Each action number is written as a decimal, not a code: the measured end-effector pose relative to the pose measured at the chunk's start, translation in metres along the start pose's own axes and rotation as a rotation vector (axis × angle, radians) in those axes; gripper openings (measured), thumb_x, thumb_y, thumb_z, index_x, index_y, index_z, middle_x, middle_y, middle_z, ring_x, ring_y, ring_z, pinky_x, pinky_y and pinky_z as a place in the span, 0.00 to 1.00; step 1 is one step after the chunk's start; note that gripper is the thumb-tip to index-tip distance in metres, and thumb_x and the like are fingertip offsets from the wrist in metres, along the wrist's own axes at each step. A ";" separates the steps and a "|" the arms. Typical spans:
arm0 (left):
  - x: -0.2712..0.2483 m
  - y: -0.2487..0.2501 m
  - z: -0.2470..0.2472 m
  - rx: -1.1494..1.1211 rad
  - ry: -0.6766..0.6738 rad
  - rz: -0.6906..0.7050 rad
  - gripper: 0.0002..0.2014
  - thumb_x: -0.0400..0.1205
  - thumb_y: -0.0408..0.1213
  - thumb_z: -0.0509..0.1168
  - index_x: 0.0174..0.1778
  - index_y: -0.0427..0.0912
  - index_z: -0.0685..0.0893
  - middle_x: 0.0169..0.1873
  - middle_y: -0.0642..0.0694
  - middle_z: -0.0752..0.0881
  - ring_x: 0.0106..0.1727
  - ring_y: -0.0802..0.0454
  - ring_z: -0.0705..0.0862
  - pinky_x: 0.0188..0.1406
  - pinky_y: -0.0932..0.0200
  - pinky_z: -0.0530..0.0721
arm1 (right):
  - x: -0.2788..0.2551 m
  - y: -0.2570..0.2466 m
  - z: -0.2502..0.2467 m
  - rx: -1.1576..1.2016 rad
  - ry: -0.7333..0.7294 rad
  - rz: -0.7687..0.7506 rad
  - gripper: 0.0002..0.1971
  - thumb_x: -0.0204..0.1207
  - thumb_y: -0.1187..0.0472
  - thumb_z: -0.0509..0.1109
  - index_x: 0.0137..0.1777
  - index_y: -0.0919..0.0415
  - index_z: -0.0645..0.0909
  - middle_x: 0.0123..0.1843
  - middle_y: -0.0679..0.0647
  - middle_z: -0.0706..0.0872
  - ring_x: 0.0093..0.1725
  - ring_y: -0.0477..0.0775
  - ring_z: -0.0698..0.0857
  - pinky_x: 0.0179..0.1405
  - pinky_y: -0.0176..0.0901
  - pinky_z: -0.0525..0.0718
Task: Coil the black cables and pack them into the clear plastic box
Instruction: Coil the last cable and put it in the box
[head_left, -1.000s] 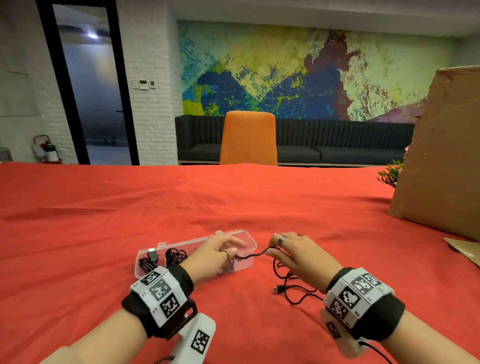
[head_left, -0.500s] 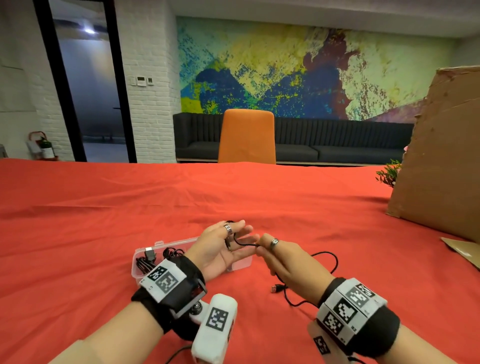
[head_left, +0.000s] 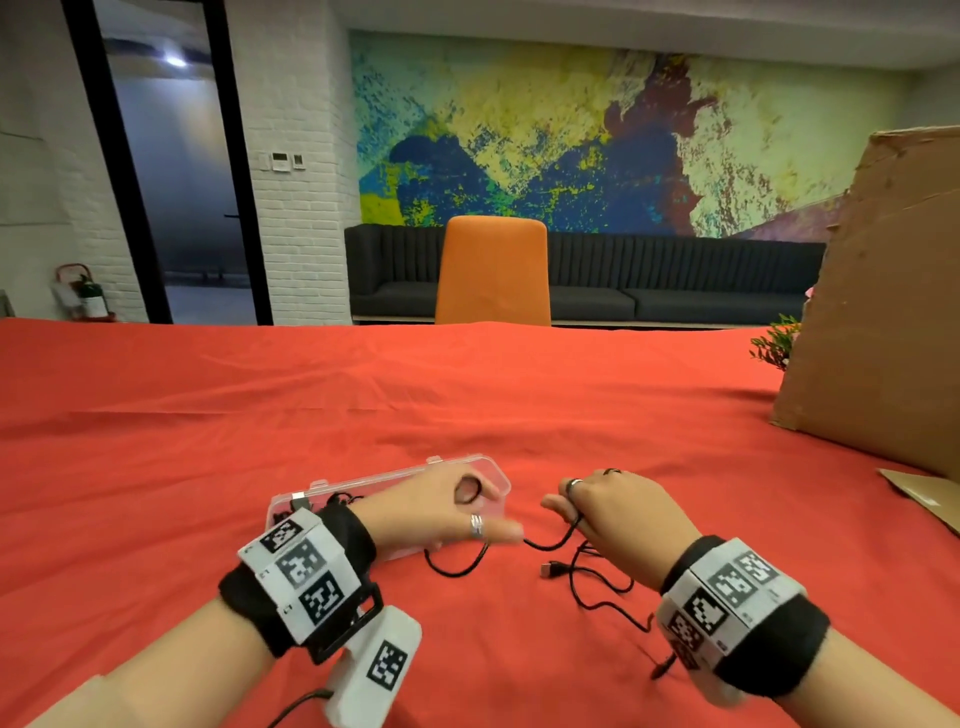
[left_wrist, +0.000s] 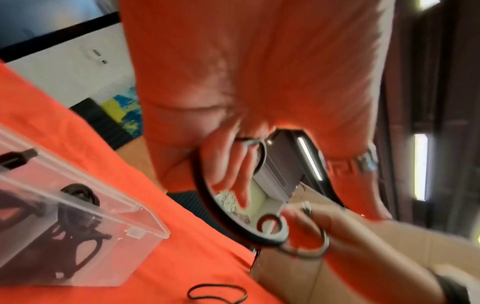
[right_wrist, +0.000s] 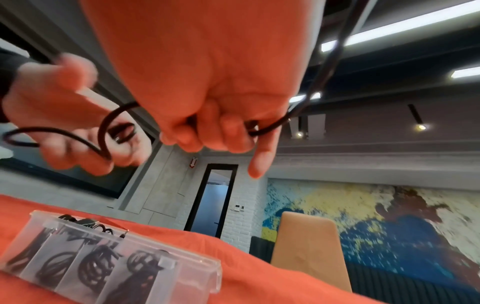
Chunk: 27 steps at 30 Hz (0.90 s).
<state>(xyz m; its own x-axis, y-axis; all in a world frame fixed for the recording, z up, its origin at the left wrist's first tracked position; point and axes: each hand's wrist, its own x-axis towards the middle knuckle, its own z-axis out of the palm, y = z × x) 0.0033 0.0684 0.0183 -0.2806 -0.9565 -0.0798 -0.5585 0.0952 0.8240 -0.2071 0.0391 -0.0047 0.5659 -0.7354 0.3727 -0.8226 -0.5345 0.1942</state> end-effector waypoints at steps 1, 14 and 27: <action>-0.001 0.000 0.004 0.222 -0.074 0.016 0.24 0.67 0.52 0.77 0.55 0.49 0.80 0.36 0.57 0.73 0.35 0.61 0.75 0.36 0.65 0.73 | 0.004 -0.005 -0.008 -0.008 0.012 0.016 0.36 0.71 0.35 0.30 0.35 0.55 0.76 0.32 0.54 0.86 0.38 0.59 0.85 0.30 0.44 0.70; 0.002 -0.012 -0.008 -0.513 -0.168 0.012 0.13 0.64 0.46 0.80 0.25 0.47 0.83 0.17 0.53 0.74 0.15 0.62 0.69 0.14 0.71 0.62 | -0.009 0.005 -0.027 0.233 0.120 0.177 0.17 0.78 0.37 0.54 0.47 0.51 0.68 0.31 0.47 0.72 0.47 0.59 0.82 0.35 0.45 0.67; 0.011 0.023 -0.001 -1.149 0.087 -0.023 0.13 0.78 0.33 0.65 0.29 0.48 0.71 0.19 0.53 0.75 0.14 0.60 0.70 0.16 0.67 0.78 | -0.010 -0.034 -0.015 0.538 -0.020 -0.057 0.19 0.77 0.32 0.48 0.37 0.45 0.64 0.29 0.49 0.81 0.30 0.50 0.80 0.33 0.47 0.75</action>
<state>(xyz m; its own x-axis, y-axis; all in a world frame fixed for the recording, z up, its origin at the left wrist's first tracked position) -0.0112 0.0596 0.0368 -0.1997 -0.9748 -0.0994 0.4903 -0.1872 0.8512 -0.1855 0.0707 -0.0017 0.6136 -0.7042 0.3572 -0.6488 -0.7074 -0.2804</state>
